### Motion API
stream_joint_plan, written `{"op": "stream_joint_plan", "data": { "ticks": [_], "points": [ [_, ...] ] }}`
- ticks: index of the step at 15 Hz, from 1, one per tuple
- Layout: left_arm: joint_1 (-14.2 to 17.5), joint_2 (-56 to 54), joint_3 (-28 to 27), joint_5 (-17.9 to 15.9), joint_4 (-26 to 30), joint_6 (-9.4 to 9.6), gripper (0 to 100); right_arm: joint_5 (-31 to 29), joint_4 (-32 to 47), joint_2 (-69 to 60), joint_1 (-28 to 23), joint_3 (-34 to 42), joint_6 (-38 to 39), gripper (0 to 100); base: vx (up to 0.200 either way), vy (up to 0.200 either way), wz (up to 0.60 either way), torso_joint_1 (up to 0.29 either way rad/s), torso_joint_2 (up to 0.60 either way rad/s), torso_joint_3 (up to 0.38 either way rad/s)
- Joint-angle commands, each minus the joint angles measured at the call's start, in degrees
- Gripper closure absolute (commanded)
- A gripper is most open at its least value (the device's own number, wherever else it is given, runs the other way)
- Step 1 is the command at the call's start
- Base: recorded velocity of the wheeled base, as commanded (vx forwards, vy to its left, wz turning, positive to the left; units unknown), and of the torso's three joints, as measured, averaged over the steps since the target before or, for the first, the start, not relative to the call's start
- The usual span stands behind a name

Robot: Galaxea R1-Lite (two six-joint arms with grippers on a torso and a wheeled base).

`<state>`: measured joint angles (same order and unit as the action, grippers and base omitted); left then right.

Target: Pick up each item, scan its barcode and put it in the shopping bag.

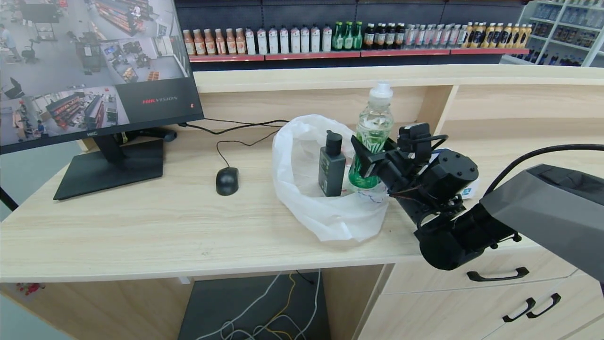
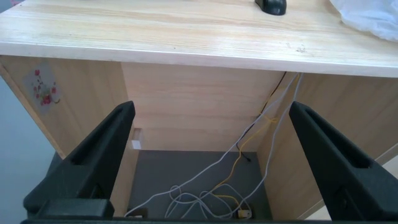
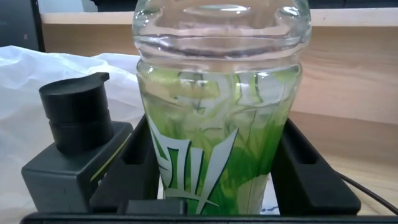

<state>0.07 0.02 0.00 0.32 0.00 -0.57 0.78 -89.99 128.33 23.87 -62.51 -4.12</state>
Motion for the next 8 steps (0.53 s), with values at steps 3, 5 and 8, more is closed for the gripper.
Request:
{"op": "stream_joint_plan", "data": {
  "ticks": [3, 5, 8],
  "points": [
    [0.0, 0.0, 0.0, 0.0, 0.0, -0.04, 0, 0.2, 0.0, -0.2, 0.2, 0.2, -0.1, 0, 0.000, 0.000, 0.00, 0.000, 0.00, 0.000],
    [0.0, 0.0, 0.0, 0.0, 0.0, -0.04, 0, 0.2, 0.0, -1.0, 0.2, 1.3, 0.0, 0, 0.000, 0.000, 0.00, 0.000, 0.00, 0.000],
    [0.0, 0.0, 0.0, 0.0, 0.0, -0.04, 0, 0.1, 0.0, -3.2, 0.0, 4.1, -0.1, 0, 0.000, 0.000, 0.00, 0.000, 0.00, 0.000]
  ]
}}
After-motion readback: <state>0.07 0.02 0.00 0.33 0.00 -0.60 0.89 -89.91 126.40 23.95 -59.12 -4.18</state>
